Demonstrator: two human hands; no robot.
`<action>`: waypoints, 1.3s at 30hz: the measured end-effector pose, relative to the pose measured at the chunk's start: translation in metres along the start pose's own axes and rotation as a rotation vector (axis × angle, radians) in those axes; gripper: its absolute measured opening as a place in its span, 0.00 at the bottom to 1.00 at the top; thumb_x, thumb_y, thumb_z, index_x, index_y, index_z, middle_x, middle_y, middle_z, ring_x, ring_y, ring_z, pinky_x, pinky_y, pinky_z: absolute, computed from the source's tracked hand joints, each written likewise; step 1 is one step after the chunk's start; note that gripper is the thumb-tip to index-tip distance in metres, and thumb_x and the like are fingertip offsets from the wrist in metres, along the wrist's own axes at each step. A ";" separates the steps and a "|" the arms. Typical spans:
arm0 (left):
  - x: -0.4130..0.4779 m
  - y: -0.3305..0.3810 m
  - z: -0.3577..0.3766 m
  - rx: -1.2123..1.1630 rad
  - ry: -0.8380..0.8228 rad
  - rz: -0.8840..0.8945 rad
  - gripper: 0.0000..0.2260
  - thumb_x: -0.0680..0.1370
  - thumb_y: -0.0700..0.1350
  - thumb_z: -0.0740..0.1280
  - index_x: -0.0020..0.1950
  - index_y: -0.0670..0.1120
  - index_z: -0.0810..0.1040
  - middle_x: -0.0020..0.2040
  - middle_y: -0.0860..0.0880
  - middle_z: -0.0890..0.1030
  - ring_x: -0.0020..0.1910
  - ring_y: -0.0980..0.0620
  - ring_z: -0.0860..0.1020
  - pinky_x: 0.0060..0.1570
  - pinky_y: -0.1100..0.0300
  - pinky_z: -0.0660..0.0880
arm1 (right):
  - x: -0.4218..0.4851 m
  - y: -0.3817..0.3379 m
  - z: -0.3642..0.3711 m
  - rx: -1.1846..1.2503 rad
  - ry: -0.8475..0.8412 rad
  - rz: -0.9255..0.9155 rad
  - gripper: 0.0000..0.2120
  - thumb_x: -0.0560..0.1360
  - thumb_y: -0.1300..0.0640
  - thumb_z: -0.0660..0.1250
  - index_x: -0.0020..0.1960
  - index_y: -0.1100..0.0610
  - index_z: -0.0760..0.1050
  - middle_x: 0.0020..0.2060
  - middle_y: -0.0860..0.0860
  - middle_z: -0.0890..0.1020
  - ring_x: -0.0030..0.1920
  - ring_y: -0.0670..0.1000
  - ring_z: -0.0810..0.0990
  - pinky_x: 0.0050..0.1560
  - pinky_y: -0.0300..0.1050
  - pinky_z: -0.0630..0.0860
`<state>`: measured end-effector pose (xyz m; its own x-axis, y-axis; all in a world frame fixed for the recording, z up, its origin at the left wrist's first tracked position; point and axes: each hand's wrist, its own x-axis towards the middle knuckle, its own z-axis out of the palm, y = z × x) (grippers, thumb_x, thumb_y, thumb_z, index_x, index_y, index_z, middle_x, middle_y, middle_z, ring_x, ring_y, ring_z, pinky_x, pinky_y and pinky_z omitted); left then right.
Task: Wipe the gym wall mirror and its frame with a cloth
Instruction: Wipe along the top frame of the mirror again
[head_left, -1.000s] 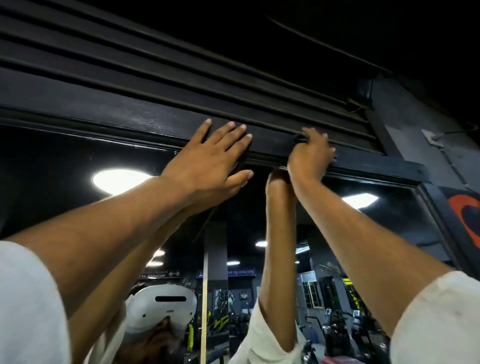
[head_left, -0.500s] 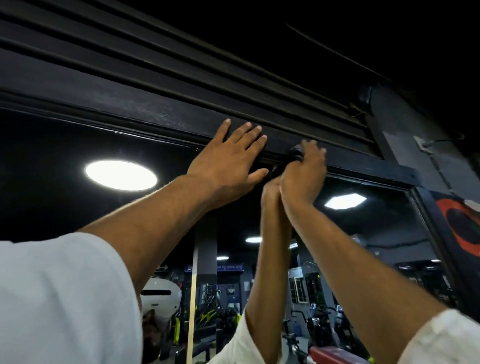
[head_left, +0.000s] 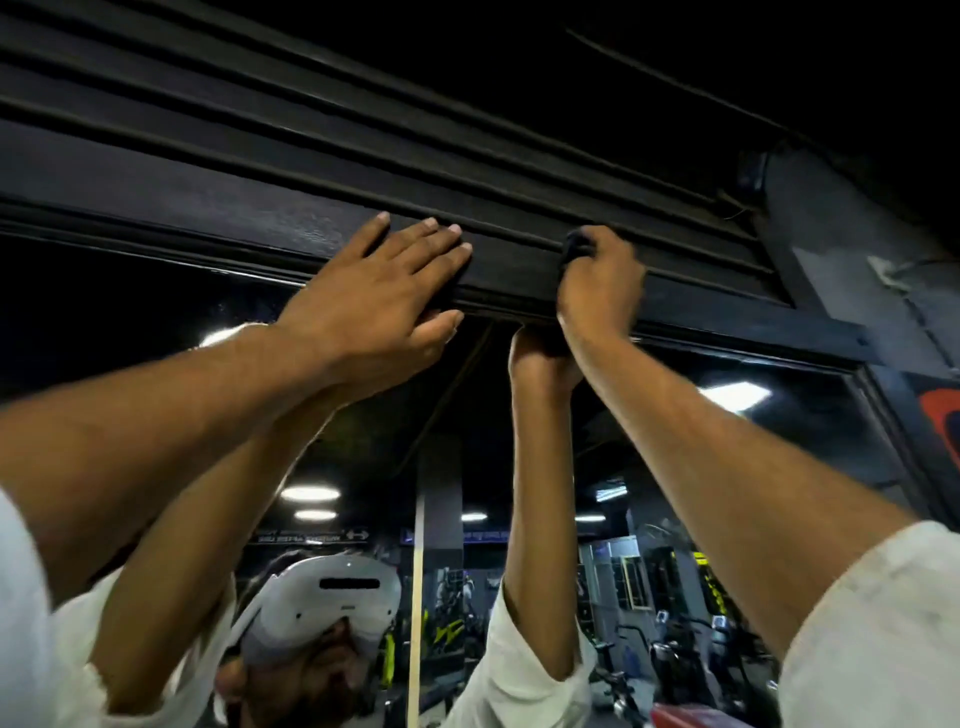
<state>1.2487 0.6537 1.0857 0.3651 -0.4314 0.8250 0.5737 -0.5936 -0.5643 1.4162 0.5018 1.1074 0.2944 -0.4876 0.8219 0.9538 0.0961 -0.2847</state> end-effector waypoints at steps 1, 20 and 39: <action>0.000 0.002 0.000 0.001 -0.005 -0.002 0.38 0.80 0.67 0.41 0.88 0.50 0.51 0.88 0.50 0.52 0.86 0.52 0.48 0.85 0.46 0.43 | -0.009 -0.003 0.010 0.004 -0.034 -0.052 0.23 0.79 0.66 0.58 0.67 0.52 0.82 0.67 0.56 0.81 0.72 0.59 0.76 0.71 0.52 0.72; -0.001 0.004 -0.005 -0.047 -0.043 -0.004 0.37 0.81 0.66 0.43 0.88 0.50 0.50 0.88 0.49 0.51 0.86 0.52 0.46 0.85 0.47 0.40 | -0.082 -0.025 0.019 -0.038 0.012 -0.212 0.24 0.78 0.69 0.62 0.69 0.53 0.78 0.64 0.49 0.79 0.62 0.51 0.72 0.62 0.46 0.72; -0.103 -0.142 -0.045 -0.042 -0.049 -0.018 0.40 0.80 0.68 0.39 0.88 0.50 0.48 0.88 0.50 0.49 0.86 0.53 0.44 0.85 0.46 0.41 | -0.128 -0.101 0.057 -0.156 -0.038 -0.373 0.27 0.75 0.66 0.60 0.71 0.51 0.79 0.65 0.50 0.83 0.66 0.54 0.77 0.69 0.51 0.72</action>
<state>1.0965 0.7516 1.0788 0.3910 -0.3874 0.8348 0.5497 -0.6292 -0.5495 1.2859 0.6038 1.0592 -0.0653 -0.4316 0.8997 0.9759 -0.2159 -0.0328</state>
